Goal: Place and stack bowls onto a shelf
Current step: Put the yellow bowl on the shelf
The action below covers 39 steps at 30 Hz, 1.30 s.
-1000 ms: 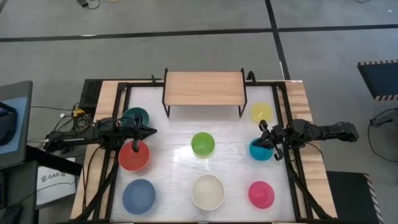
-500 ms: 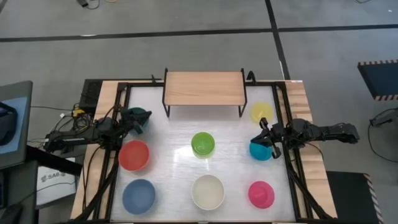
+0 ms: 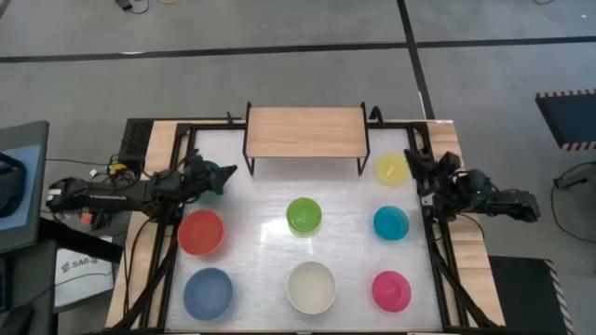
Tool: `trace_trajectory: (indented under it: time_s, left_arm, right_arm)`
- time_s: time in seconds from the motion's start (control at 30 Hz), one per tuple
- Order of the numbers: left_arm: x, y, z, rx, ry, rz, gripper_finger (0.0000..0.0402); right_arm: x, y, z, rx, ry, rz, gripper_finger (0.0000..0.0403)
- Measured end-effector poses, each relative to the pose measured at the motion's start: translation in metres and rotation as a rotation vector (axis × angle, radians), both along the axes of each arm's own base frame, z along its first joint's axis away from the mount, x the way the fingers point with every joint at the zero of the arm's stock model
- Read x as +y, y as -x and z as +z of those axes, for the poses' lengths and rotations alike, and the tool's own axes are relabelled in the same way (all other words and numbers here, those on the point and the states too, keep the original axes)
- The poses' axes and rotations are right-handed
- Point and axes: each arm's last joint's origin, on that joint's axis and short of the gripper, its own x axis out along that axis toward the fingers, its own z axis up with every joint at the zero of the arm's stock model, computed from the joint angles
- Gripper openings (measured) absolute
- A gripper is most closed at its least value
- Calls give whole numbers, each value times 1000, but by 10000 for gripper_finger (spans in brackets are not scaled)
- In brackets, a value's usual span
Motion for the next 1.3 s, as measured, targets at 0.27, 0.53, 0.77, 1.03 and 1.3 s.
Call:
trace_trajectory:
  time_s: [0.27,0.53,0.77,1.03,1.3]
  left_arm:
    - [3,-31,36,110,-119,-36,2]
    - [31,-33,48,194,-110,86,35]
    - [66,-39,61,269,-141,102,101]
    - [94,-51,78,297,-162,93,143]
    - [100,-53,90,318,-214,84,144]
  right_arm:
    - [-9,3,0,-29,-207,-201,43]
    - [-17,-10,-19,327,-571,-252,43]
    - [-19,-3,-16,569,-812,-314,43]
    - [-27,-6,3,725,-788,-386,43]
    - [-34,-6,-12,888,-930,-391,58]
